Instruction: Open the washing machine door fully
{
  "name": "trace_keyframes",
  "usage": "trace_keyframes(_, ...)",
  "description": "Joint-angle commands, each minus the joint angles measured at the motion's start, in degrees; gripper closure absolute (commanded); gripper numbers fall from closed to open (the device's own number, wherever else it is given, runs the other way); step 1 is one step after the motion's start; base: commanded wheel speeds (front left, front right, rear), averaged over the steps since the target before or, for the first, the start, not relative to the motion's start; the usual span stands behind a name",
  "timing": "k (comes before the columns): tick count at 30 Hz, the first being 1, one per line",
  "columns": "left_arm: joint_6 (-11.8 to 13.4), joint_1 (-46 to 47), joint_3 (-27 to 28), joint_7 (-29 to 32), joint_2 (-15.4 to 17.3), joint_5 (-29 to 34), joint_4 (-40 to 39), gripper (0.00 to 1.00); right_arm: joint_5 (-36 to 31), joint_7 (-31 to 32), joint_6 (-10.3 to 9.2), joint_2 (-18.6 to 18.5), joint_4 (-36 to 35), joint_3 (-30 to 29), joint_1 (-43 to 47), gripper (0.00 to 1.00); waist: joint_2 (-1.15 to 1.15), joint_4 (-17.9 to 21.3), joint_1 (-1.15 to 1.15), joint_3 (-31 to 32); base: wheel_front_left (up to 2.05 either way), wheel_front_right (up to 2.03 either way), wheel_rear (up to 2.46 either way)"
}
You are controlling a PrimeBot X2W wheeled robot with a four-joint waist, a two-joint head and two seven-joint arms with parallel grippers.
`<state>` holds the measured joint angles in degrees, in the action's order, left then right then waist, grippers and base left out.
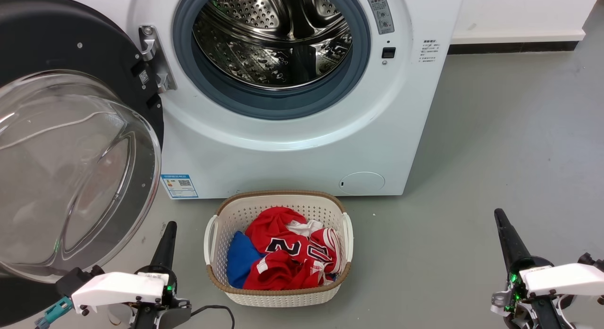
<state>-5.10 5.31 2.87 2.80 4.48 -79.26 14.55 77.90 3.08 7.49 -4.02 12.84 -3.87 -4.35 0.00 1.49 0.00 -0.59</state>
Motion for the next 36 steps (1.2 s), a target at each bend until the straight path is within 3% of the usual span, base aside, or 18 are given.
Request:
trace_keyframes(1,-0.48,1.19,0.52,0.21,-0.25,-0.86,-0.40,1.00,1.16,0.13,0.00,0.05,-0.17,-0.25,-0.90,1.00,0.00,-0.04,0.00,0.01,0.00,0.00,0.00)
trace_keyframes(36,-2.57,1.13,3.96,3.95,-1.73,-13.28,-0.58,1.00,15.37,2.94,0.00,0.63,1.24,-1.96,-2.13,1.00,0.00,-1.48,0.00,0.41,0.00,0.00,0.00)
